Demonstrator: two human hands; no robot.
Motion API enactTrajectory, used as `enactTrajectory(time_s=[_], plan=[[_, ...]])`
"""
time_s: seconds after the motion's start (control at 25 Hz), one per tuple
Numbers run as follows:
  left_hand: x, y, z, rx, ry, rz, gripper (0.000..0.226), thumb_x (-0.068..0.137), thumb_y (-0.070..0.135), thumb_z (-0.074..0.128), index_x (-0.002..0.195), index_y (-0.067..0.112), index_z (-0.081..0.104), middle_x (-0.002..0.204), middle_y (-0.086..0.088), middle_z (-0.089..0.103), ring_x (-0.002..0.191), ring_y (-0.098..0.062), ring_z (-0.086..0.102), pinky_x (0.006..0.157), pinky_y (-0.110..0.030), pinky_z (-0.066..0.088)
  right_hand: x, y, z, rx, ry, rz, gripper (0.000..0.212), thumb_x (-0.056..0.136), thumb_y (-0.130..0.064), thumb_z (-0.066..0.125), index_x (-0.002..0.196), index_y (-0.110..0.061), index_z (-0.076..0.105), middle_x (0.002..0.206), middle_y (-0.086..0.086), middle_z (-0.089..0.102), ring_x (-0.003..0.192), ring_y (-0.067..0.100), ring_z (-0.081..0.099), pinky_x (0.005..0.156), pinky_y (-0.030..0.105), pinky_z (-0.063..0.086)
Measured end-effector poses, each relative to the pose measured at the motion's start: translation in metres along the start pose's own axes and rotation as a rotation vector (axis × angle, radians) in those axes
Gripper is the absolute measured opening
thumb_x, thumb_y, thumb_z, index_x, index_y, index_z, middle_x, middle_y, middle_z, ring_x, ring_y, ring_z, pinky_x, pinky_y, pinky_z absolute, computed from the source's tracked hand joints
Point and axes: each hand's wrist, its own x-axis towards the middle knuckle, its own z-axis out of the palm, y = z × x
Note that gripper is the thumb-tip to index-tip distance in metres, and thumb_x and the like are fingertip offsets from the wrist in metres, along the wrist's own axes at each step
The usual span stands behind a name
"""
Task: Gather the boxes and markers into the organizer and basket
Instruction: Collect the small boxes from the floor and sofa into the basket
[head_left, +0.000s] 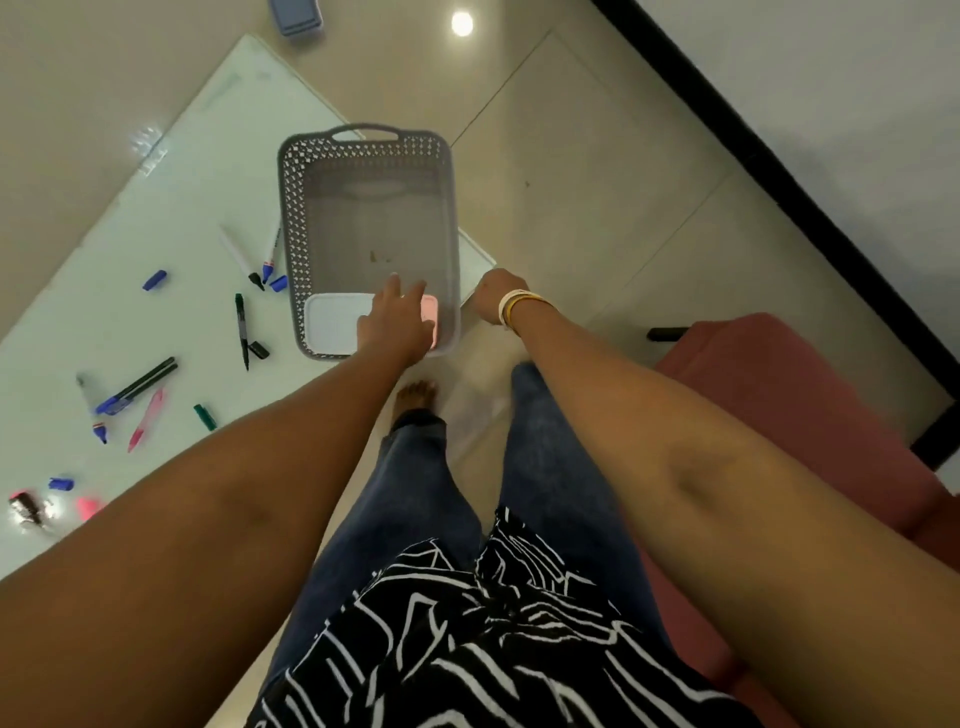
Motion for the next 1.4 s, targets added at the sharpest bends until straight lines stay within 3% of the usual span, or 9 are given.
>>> enactTrajectory(time_s=[0.12, 0.28, 0.48, 0.6, 0.68, 0.76, 0.84, 1.16, 1.4], plan=[[0.024, 0.056, -0.004, -0.244, 0.005, -0.168, 0.058, 0.094, 0.030, 0.051, 0.147, 0.021, 0.030, 0.154, -0.011, 0.024, 0.137, -0.033, 0.035, 0.109, -0.049, 0.035, 0.013, 0.022, -0.043, 0.149, -0.088, 0.061, 0.033, 0.093, -0.013, 0.044, 0.119, 0.001, 0.058, 0.119, 0.023, 0.065, 0.084, 0.027, 0.058, 0.074, 0.033, 0.047], [0.052, 0.128, -0.029, -0.428, 0.082, -0.149, 0.060, 0.093, 0.028, 0.053, 0.148, 0.015, 0.031, 0.153, -0.016, 0.027, 0.139, -0.033, 0.032, 0.114, -0.042, 0.028, 0.019, 0.043, -0.114, 0.212, -0.102, 0.070, 0.038, 0.093, -0.013, 0.041, 0.128, -0.001, 0.051, 0.113, 0.021, 0.068, 0.081, 0.027, 0.063, 0.077, 0.035, 0.052], [0.093, 0.173, -0.078, -0.472, 0.147, -0.190, 0.060, 0.094, 0.031, 0.052, 0.148, 0.015, 0.031, 0.155, -0.012, 0.025, 0.140, -0.032, 0.033, 0.113, -0.045, 0.031, 0.044, 0.033, -0.200, 0.095, -0.063, -0.063, 0.031, 0.093, -0.011, 0.045, 0.116, 0.002, 0.060, 0.110, 0.022, 0.070, 0.079, 0.026, 0.061, 0.074, 0.033, 0.051], [0.123, 0.179, -0.099, -0.475, 0.138, -0.250, 0.061, 0.095, 0.031, 0.051, 0.149, 0.013, 0.028, 0.156, -0.012, 0.022, 0.139, -0.033, 0.035, 0.113, -0.046, 0.032, 0.071, 0.012, -0.229, 0.046, -0.074, -0.111, 0.020, 0.092, -0.010, 0.045, 0.103, -0.004, 0.061, 0.109, 0.021, 0.070, 0.079, 0.027, 0.062, 0.062, 0.025, 0.048], [0.147, 0.179, -0.118, -0.477, 0.153, -0.262, 0.062, 0.096, 0.030, 0.051, 0.149, 0.011, 0.026, 0.156, -0.015, 0.021, 0.140, -0.035, 0.033, 0.113, -0.045, 0.030, 0.096, -0.009, -0.244, 0.024, -0.033, -0.155, 0.018, 0.091, -0.010, 0.045, 0.098, -0.007, 0.061, 0.107, 0.018, 0.070, 0.086, 0.029, 0.067, 0.063, 0.027, 0.051], [0.172, 0.173, -0.140, -0.499, 0.191, -0.296, 0.062, 0.096, 0.030, 0.051, 0.149, 0.011, 0.027, 0.156, -0.016, 0.022, 0.141, -0.035, 0.031, 0.113, -0.045, 0.029, 0.120, -0.032, -0.257, 0.046, 0.030, -0.197, 0.020, 0.087, -0.008, 0.047, 0.100, -0.012, 0.062, 0.108, 0.014, 0.069, 0.096, 0.031, 0.068, 0.079, 0.036, 0.057], [0.196, 0.165, -0.163, -0.512, 0.200, -0.331, 0.061, 0.095, 0.032, 0.051, 0.149, 0.013, 0.028, 0.156, -0.014, 0.024, 0.140, -0.035, 0.031, 0.112, -0.047, 0.031, 0.143, -0.058, -0.269, 0.097, 0.053, -0.230, 0.022, 0.082, -0.005, 0.048, 0.095, -0.019, 0.060, 0.108, 0.012, 0.068, 0.096, 0.031, 0.067, 0.086, 0.042, 0.057], [0.277, 0.133, -0.265, -0.625, 0.214, -0.461, 0.060, 0.094, 0.034, 0.050, 0.147, 0.014, 0.030, 0.154, -0.012, 0.028, 0.138, -0.034, 0.036, 0.110, -0.049, 0.035, 0.217, -0.210, -0.337, -0.077, -0.027, -0.316, 0.021, 0.082, -0.011, 0.043, 0.072, -0.027, 0.051, 0.101, 0.011, 0.071, 0.096, 0.032, 0.068, 0.083, 0.042, 0.057], [0.351, 0.099, -0.330, -0.769, 0.235, -0.608, 0.060, 0.094, 0.034, 0.052, 0.147, 0.013, 0.031, 0.151, -0.014, 0.032, 0.134, -0.035, 0.040, 0.108, -0.048, 0.038, 0.290, -0.324, -0.369, -0.258, -0.142, -0.411, 0.016, 0.086, -0.014, 0.043, 0.090, -0.017, 0.059, 0.100, 0.014, 0.070, 0.094, 0.033, 0.067, 0.085, 0.044, 0.057]])
